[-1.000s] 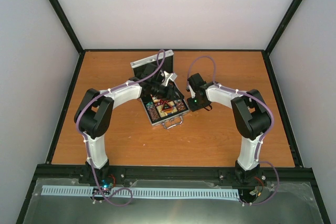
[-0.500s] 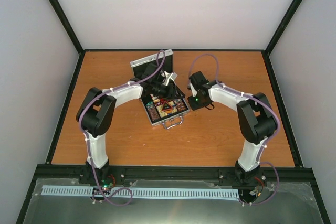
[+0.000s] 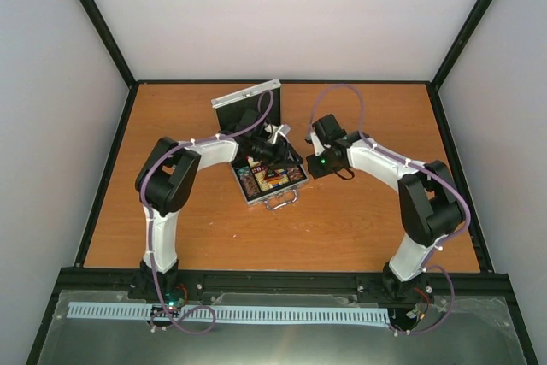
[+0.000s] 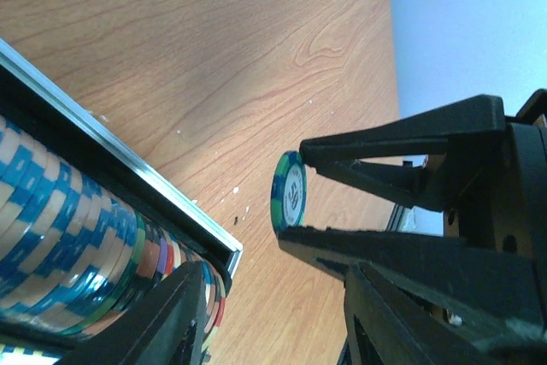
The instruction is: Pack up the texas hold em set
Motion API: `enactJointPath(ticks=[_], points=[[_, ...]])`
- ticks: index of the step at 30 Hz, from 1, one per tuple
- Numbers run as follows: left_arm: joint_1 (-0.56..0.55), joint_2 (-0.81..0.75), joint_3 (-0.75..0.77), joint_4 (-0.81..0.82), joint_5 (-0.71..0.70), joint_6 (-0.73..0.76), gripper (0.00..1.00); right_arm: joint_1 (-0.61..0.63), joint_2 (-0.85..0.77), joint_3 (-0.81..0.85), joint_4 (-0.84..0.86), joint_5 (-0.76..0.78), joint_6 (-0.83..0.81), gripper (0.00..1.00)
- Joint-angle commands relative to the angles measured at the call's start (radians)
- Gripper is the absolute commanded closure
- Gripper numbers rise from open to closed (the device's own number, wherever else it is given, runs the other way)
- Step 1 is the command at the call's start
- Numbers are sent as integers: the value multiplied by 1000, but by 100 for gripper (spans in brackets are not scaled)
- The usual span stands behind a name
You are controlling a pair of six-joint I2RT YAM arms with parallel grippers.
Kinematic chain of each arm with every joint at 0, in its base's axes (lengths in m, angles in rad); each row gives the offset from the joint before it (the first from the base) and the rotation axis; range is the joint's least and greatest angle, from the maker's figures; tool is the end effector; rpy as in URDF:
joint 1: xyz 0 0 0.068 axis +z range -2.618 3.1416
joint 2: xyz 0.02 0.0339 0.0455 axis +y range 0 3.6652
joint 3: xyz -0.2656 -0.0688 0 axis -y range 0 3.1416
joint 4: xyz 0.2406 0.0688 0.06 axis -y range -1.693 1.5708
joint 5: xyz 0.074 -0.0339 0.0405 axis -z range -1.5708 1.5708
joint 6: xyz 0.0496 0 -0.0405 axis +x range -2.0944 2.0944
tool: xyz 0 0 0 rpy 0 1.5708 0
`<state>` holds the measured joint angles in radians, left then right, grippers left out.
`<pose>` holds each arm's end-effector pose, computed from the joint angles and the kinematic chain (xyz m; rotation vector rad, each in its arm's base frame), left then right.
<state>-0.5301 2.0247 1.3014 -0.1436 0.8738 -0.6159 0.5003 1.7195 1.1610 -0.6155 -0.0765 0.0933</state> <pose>0.3475 -0.2477 0.1573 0.3333 2.6114 -1.5348 0.2991 0.1678 0.1857 -0.5812 2.7108 0.2645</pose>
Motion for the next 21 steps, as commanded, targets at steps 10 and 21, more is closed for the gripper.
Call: enactJointPath(ticks=[10,21], points=[[1,83,54,173,98,-201,54,11,-82,-45,76,-108,-26,61],[1,115,57,193,131,-237,58,26,-87,-38,99,-143,-40,61]])
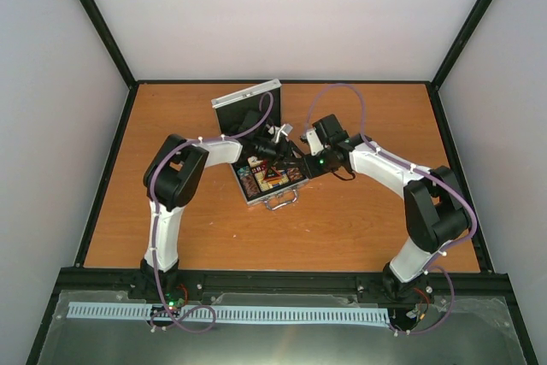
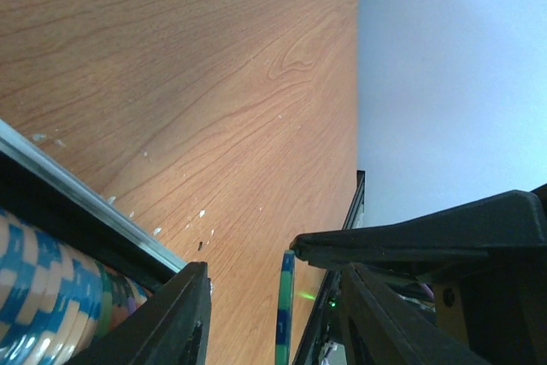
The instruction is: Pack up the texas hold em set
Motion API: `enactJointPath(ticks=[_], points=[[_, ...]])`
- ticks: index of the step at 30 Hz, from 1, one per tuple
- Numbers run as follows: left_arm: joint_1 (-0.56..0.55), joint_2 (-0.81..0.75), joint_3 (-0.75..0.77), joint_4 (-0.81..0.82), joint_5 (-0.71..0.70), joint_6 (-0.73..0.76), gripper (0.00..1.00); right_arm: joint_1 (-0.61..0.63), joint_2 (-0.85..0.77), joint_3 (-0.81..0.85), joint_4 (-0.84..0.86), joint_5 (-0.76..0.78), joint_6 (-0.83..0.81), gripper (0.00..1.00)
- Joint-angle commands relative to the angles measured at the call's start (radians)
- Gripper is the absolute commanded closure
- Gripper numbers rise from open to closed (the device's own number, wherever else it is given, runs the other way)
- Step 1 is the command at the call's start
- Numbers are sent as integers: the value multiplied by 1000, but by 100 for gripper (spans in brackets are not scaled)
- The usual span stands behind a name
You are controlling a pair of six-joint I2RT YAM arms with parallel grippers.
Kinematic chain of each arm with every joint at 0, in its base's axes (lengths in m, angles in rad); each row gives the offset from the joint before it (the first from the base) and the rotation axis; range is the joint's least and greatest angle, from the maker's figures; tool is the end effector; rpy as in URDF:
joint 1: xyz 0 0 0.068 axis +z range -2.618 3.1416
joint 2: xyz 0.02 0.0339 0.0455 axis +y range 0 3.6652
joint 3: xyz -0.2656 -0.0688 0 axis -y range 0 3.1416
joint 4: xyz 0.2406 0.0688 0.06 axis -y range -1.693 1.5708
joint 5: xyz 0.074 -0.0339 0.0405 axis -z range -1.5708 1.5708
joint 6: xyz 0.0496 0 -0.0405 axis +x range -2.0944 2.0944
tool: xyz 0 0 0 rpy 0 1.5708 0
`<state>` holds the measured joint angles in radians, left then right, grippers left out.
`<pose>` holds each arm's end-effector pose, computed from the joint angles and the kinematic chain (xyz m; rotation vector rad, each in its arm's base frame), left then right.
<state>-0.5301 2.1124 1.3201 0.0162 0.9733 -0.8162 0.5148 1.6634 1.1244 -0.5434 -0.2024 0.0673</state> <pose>0.3600 -0.2585 0.1405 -0.1975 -2.6131 1.7276 0.2905 0.1758 0.1977 -0.6645 2.6129 0.4549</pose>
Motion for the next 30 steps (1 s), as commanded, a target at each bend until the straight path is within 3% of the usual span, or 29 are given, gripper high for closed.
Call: enactJointPath(ticks=[1,16,30], points=[[1,30,40,33,33,-39,58,11,-31,0,29,-17,-14,61],[-2,51,26,105,107,-60,71,16,-10,27,26,-9,-14,61],[-8,54,13,161,146,-86,92,17,-2,34,22,7,-11,61]])
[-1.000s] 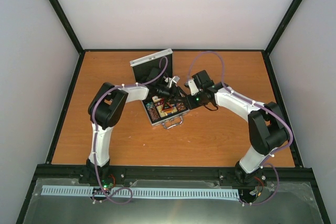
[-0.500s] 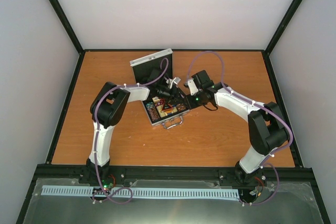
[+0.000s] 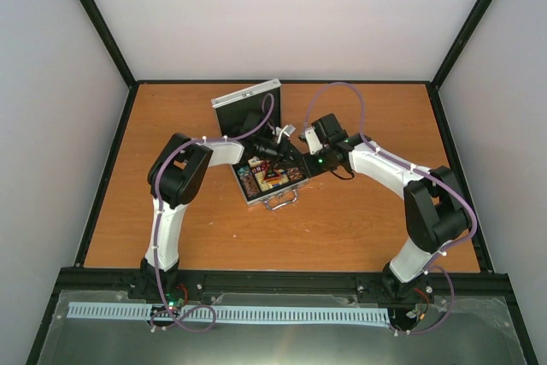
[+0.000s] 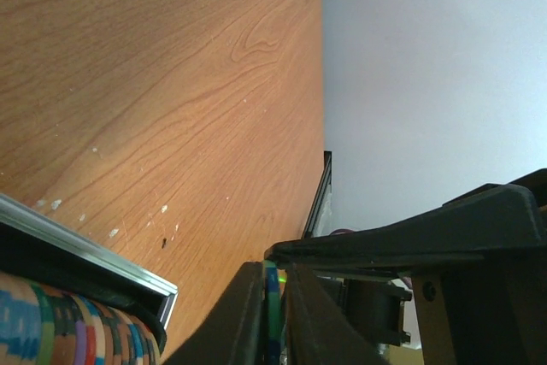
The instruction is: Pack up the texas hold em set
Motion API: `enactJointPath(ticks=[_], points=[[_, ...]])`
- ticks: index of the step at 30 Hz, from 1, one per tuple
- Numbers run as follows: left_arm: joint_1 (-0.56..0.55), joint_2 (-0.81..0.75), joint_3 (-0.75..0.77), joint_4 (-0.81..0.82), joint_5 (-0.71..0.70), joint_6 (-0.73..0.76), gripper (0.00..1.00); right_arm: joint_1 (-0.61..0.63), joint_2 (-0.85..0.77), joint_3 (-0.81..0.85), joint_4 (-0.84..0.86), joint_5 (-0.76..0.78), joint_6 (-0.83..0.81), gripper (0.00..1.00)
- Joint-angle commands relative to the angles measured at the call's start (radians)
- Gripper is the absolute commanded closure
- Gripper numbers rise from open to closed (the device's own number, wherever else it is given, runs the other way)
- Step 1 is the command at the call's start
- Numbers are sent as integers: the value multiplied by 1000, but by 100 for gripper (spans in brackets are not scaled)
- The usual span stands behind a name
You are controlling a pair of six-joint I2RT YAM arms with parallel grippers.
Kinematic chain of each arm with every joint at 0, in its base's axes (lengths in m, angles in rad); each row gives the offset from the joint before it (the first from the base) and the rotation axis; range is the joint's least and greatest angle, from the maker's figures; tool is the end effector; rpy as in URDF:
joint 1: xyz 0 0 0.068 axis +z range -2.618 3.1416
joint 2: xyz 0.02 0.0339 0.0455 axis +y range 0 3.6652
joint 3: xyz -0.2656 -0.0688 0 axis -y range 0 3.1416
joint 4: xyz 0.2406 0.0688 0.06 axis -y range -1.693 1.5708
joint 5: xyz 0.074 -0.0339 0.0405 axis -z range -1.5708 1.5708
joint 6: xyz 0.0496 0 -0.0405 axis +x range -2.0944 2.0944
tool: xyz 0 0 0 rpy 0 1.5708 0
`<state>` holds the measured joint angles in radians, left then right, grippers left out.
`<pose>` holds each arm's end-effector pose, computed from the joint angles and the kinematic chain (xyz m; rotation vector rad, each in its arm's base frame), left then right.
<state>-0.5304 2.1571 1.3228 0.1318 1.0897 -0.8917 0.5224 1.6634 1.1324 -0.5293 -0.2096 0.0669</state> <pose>0.3633 -0.2641 0.1342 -0.2308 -2.4672 1.8173 0.2915 0.1797 0.2010 -0.6753 2.5887 0.4718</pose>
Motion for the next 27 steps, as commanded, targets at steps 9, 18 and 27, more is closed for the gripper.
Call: enactJointPath(ticks=[9,18,27], points=[[-8,1,5,52,32,-13,99,10,-5,18,11,19,-10,61],[1,-28,11,59,5,1,99,10,-56,-10,0,30,-27,15],[46,-166,75,-188,-209,360,99,5,-273,-80,36,130,51,11]])
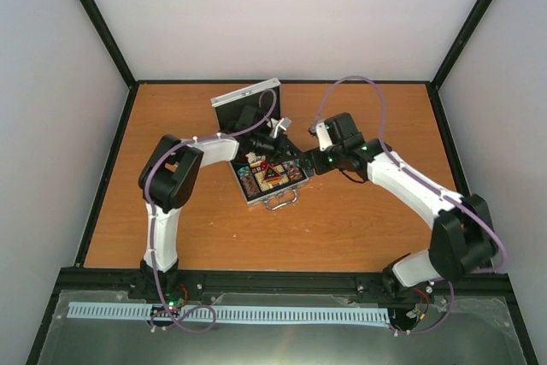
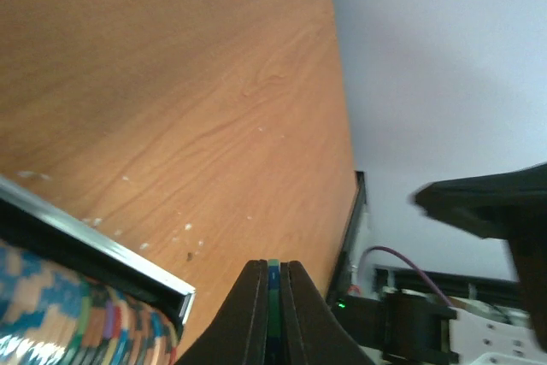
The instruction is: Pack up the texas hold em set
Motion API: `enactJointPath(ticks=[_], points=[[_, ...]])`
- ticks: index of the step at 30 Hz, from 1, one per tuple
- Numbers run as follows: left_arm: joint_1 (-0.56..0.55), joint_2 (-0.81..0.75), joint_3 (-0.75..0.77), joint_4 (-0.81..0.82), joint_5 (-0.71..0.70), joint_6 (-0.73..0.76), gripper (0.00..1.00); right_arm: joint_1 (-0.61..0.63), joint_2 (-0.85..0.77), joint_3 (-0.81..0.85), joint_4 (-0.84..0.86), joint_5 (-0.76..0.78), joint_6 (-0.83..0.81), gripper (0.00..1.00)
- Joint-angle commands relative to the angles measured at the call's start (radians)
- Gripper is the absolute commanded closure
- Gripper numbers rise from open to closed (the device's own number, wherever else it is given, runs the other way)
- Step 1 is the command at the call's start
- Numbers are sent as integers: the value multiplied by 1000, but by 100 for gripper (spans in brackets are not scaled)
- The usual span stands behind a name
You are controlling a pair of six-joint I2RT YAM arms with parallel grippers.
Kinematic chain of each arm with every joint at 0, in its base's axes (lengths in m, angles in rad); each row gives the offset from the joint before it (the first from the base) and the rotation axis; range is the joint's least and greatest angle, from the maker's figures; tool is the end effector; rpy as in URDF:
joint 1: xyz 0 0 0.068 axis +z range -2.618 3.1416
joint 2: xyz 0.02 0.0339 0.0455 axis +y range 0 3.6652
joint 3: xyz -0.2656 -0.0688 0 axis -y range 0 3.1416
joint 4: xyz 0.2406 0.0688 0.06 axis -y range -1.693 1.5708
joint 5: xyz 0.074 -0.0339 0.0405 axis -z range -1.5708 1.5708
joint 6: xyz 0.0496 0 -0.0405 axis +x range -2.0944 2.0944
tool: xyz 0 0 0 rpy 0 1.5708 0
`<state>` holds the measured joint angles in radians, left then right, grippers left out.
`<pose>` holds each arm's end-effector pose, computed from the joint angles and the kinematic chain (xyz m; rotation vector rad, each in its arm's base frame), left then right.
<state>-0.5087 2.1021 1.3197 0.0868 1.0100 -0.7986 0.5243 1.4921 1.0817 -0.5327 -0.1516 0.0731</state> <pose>0.3678 -0.2532 0.1511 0.2728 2.5128 -1.7701 0.2697 0.1646 0.2377 -0.6322 2.4733 0.4290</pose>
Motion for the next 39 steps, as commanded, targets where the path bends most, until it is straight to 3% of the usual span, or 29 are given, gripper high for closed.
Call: enactJointPath(ticks=[1,6,17,22,26,39], points=[[24,-121,103,-195,-155,342,99,1,-124,-39,51,89,47,10],[11,-182,148,-377,-352,639,99,-13,-177,-84,79,139,45,8],[-13,-285,89,-350,-545,958,99,-20,-197,-107,90,153,50,8],[-13,-262,64,-332,-636,1102,99,-20,-201,-116,91,157,58,8],[-13,-243,34,-269,-712,1148,99,-20,-211,-116,84,160,55,8],[-7,-150,19,-99,-750,1161,99,-20,-208,-124,67,149,64,8]])
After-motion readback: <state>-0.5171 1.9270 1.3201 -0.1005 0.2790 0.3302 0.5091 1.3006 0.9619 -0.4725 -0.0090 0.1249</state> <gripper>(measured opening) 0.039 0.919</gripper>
